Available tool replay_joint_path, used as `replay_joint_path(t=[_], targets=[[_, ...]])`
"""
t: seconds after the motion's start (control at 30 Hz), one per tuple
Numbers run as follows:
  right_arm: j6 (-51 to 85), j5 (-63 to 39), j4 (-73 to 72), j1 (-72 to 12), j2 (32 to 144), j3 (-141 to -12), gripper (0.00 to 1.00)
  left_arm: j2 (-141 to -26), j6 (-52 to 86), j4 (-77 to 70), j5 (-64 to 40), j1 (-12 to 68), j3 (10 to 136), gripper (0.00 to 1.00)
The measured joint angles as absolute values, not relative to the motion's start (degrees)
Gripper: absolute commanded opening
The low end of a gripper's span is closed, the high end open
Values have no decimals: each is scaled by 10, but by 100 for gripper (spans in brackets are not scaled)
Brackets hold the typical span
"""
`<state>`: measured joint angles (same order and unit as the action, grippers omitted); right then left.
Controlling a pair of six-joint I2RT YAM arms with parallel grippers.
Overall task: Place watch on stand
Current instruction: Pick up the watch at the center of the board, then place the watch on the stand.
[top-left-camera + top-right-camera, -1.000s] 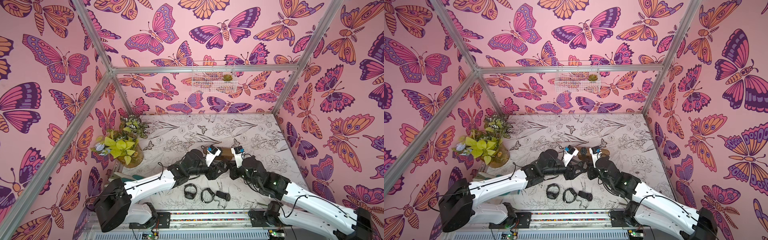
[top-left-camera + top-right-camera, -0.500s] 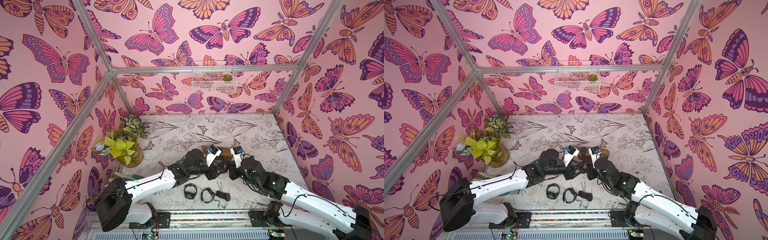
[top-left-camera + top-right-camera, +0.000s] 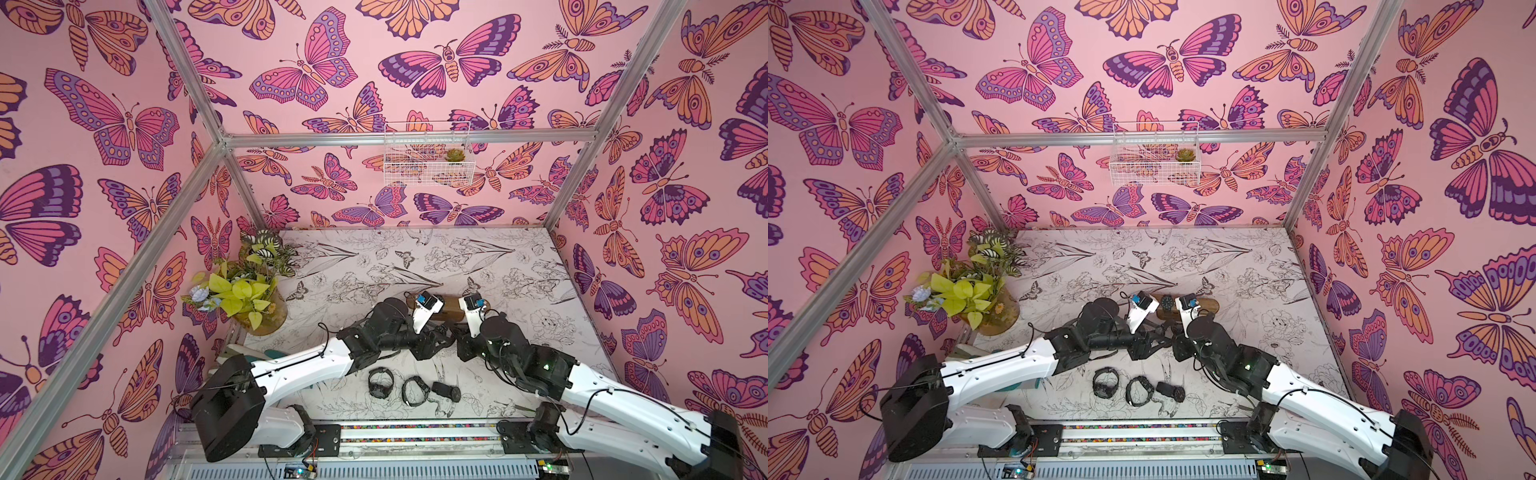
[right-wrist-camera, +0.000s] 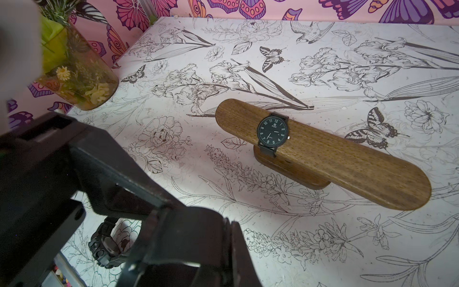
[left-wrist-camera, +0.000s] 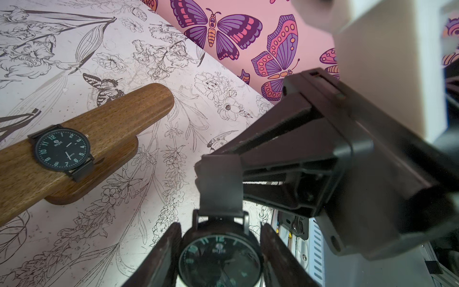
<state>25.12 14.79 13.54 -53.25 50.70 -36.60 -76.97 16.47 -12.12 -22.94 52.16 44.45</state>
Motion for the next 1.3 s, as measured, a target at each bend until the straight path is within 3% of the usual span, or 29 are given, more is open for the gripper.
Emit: replay_joint_path(t=[0.57, 0.73, 0.83, 1.07, 1.3], targets=[[250, 154, 136, -537, 511, -366, 1, -770, 161, -119, -227, 521, 444, 35], [259, 161, 150, -537, 502, -366, 42, -770, 160, -96, -209, 519, 454, 35], [265, 164, 168, -523, 476, -367, 56, -770, 161, -55, -191, 493, 472, 35], [287, 107, 244, -354, 488, -428, 66, -776, 154, 76, -116, 402, 536, 35], [316, 1, 278, -166, 599, -454, 74, -858, 150, 176, -38, 352, 614, 35]])
